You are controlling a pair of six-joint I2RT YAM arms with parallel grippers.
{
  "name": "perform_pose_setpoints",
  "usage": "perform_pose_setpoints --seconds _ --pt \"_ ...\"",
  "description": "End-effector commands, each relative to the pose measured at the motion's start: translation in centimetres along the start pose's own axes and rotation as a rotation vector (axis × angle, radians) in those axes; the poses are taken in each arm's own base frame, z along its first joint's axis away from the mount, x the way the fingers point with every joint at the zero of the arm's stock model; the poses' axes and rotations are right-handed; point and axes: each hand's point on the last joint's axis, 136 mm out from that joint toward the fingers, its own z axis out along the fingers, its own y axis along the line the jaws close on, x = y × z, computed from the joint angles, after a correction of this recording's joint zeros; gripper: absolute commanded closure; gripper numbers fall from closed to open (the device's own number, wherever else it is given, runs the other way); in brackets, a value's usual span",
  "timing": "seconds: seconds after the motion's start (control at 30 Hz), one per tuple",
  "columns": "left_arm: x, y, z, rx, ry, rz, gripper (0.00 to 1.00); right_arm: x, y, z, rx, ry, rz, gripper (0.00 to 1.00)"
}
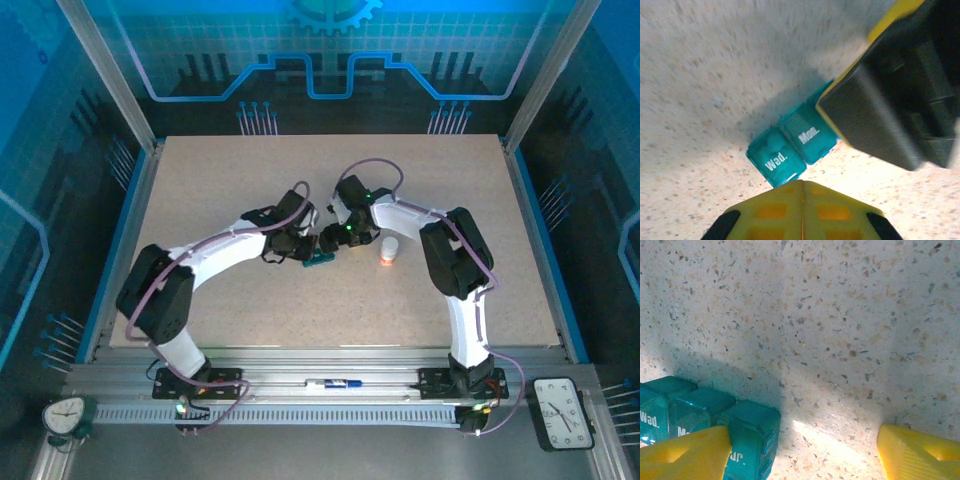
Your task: Sort the pills into containers
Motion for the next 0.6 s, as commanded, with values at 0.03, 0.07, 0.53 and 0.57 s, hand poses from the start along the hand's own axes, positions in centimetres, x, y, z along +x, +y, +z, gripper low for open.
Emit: perform_pose_setpoints --seconds 0.03,0.07,0.53,0.57 --pt "-4.7 0.2 -5.4 0.026 -0.211 -0.021 0.85 -0.8 -1.1 -0.9 0.028 0.011 0.046 0.21" --pt "-5.3 0.5 -6.4 0.023 -0.250 -0.025 0.82 -1.5 -1.0 -1.9 0.019 -0.010 0.049 0.21" --pt "-9.3 7.4 -18.9 -0.145 -0.709 -0.019 0.01 -7.1 -3.0 -18.6 -0.040 -0.377 0.126 0.14" --pt "-9.4 8.0 -19.4 -0.178 -0.736 -0.011 0.01 -6.9 -3.6 -19.4 -0.033 -0.397 0.136 0.13"
